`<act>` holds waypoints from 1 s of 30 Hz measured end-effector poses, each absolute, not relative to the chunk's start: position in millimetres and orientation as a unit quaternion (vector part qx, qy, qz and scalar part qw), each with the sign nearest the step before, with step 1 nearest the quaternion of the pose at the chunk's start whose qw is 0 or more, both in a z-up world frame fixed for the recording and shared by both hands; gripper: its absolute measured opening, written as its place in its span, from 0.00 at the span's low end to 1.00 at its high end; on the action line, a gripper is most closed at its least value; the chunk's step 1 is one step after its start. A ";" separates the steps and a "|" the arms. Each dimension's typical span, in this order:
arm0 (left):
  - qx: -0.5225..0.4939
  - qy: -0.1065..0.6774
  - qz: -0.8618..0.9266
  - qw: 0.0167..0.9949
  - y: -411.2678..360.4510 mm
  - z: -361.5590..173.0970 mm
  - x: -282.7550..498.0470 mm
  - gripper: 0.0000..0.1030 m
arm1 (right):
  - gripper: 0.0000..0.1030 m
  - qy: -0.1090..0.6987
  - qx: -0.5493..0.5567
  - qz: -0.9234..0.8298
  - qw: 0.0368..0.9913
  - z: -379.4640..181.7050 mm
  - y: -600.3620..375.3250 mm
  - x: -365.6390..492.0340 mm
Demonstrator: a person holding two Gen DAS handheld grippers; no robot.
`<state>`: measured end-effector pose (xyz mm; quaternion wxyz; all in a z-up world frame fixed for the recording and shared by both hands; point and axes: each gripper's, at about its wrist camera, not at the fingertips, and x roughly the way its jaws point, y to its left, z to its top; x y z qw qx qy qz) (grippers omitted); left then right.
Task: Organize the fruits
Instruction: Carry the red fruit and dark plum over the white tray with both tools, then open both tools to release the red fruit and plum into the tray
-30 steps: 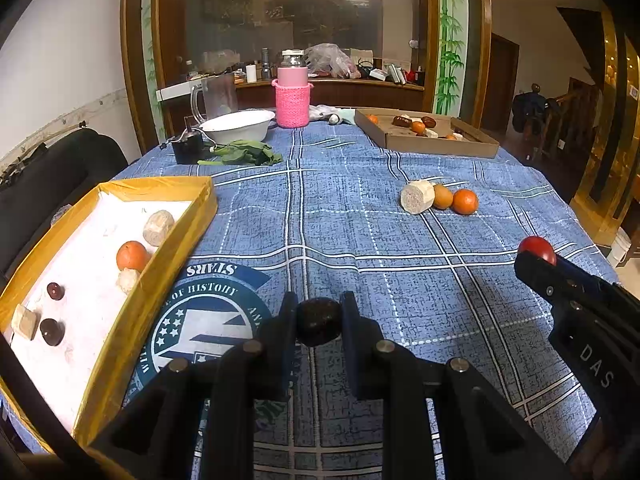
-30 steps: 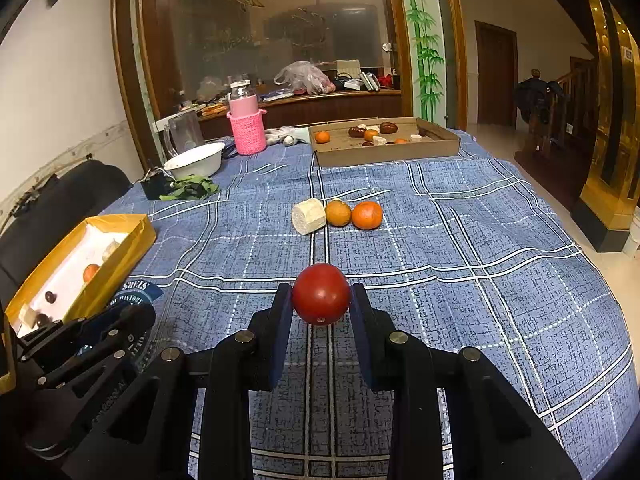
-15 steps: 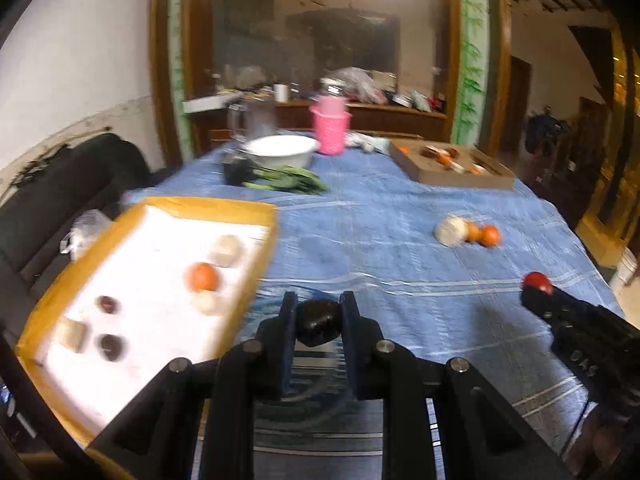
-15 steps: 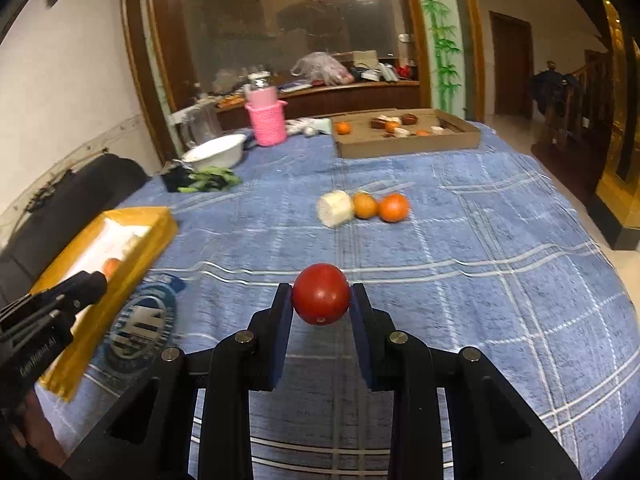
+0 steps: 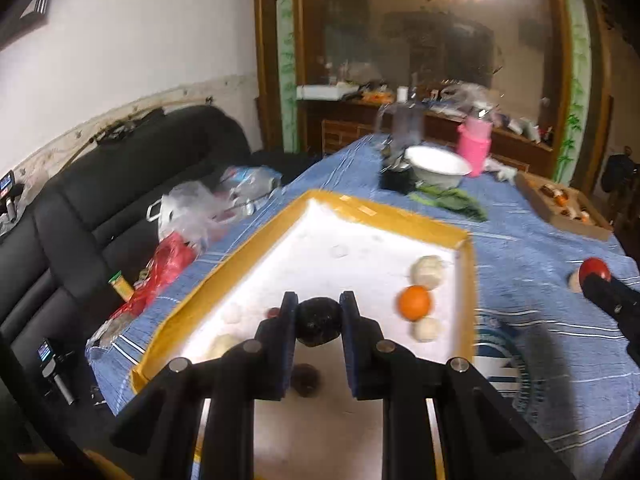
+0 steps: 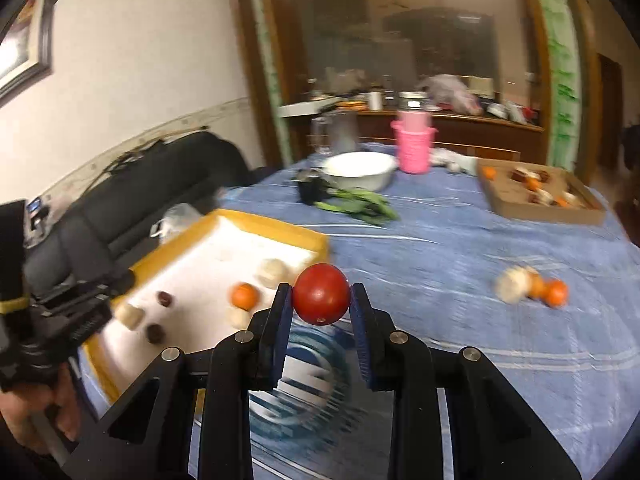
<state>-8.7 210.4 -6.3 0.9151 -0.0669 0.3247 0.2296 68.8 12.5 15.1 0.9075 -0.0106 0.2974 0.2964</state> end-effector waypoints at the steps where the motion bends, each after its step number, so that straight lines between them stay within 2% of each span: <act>1: -0.070 0.332 0.234 0.911 217.5 -10.3 -5.2 0.22 | 0.27 0.299 -0.014 0.306 0.904 15.1 24.2 71.1; 8: -0.095 0.369 0.231 0.895 246.6 -28.3 13.7 0.23 | 0.27 0.343 -0.047 0.347 0.872 -10.0 92.8 98.1; 23: -0.113 0.402 0.257 0.871 276.2 -45.1 36.7 0.24 | 0.27 0.401 -0.112 0.353 0.838 -45.9 127.0 118.0; 26: -0.115 0.404 0.265 0.868 278.8 -45.5 35.4 0.24 | 0.40 0.402 -0.117 0.360 0.833 -46.1 129.8 116.9; 28: -0.117 0.408 0.270 0.864 281.5 -45.8 34.5 0.25 | 0.53 0.397 -0.127 0.363 0.834 -43.7 132.3 112.1; 29: -0.121 0.411 0.271 0.862 282.9 -45.7 33.9 0.30 | 0.55 0.390 -0.131 0.363 0.836 -41.6 132.0 108.5; 30: -0.126 0.412 0.273 0.860 284.4 -45.3 32.5 0.47 | 0.56 0.389 -0.130 0.364 0.837 -40.4 131.5 106.6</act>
